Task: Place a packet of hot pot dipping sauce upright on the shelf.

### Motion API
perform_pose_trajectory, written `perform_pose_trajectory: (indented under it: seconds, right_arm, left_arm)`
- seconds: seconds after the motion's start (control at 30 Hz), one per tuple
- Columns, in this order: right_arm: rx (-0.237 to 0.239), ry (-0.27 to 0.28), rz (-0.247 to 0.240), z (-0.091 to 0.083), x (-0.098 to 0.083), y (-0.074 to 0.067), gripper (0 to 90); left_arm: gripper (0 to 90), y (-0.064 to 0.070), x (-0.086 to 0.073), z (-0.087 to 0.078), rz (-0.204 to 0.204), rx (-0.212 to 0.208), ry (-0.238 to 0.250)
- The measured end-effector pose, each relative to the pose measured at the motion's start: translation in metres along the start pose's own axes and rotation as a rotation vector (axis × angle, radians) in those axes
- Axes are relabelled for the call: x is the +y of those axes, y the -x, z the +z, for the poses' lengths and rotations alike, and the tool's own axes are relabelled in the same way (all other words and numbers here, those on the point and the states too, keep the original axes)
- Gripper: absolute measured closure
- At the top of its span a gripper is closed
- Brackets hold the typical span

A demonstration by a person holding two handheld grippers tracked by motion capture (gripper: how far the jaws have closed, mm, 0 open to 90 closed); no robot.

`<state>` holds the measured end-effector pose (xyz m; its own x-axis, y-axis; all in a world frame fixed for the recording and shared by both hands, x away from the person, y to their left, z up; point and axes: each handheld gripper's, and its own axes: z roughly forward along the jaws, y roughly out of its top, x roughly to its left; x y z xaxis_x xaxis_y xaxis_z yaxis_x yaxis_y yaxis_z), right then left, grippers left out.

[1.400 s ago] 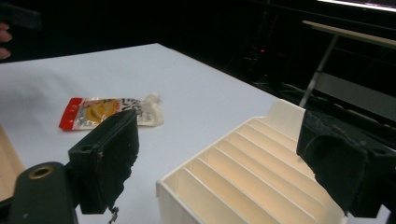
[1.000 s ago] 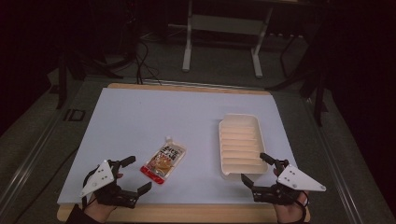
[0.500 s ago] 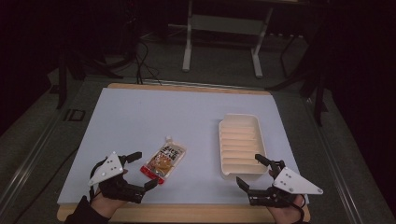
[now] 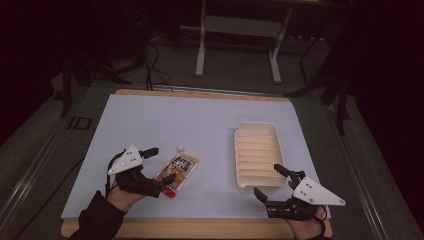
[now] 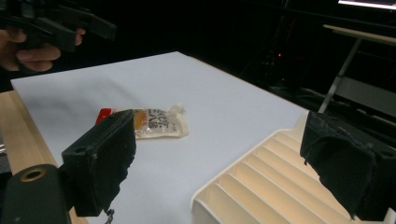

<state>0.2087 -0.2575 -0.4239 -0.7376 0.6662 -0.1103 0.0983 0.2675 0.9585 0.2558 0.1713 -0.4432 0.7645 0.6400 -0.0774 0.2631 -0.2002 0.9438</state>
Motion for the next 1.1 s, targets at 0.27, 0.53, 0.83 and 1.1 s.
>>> perform_pose_trajectory:
  seconds: [0.27,0.53,0.83,1.1]
  right_arm:
    - [-0.001,0.007,-0.016,-0.001,0.0,-0.001,12.7]
    - [0.012,0.019,-0.001,0.002,0.0,-0.002,11.9]
    - [0.016,0.01,-0.001,0.002,-0.001,-0.002,11.9]
    - [0.032,0.001,-0.008,0.004,-0.003,-0.002,12.0]
  left_arm:
    - [0.1,-0.014,0.001,0.021,-0.002,0.005,-0.053]
    - [0.2,-0.03,0.0,0.044,0.001,0.023,-0.084]
    - [9.6,-0.049,-0.015,0.068,-0.013,0.05,-0.145]
    - [22.9,-0.068,-0.034,0.08,-0.04,0.046,-0.219]
